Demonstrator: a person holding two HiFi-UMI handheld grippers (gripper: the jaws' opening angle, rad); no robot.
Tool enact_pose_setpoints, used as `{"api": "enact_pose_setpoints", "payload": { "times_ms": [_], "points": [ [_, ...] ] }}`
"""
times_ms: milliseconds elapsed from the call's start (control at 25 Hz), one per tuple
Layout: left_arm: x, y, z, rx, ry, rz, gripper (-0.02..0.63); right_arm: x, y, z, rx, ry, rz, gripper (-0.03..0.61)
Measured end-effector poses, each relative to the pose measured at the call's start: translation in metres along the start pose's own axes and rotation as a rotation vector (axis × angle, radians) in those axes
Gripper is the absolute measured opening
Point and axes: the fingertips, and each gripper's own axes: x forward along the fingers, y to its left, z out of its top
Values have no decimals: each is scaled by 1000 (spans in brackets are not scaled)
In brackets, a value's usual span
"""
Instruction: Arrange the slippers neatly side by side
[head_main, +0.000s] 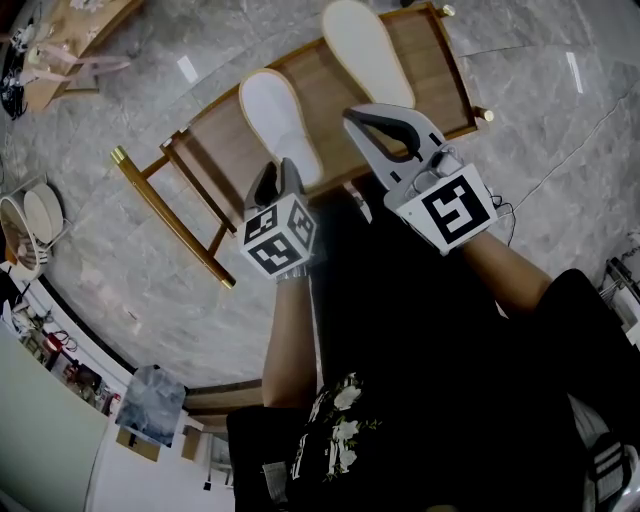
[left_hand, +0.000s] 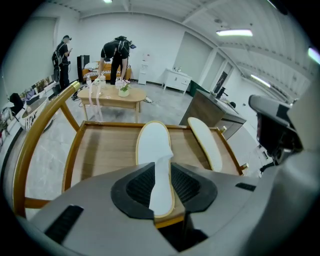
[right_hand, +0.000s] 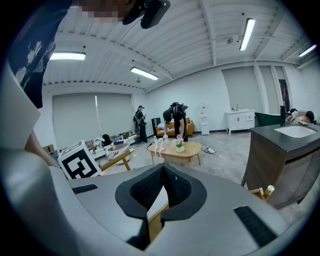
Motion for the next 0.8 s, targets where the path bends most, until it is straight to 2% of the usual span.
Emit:
{"api": "enact_pose_setpoints", "payload": {
  "times_ms": [200,360,520,640,800],
  "points": [
    [-8,-3,10,40,-35,-36,63,-1,-2,-2,-22,20,-58,-2],
    [-16,10,20,71,-65,-49,26,5,5,1,31,5,-104,-2],
    [-26,14,21,77,-83,-72,5,0,15,-2,13,31,-130,-2],
    [-33,14,26,137,-113,-84,3,-2,20,-3,6,34,-155,-2],
    [-40,8,27,178,-165,-155,2,-10,29,0,-2,24,-184,-2]
  ]
}}
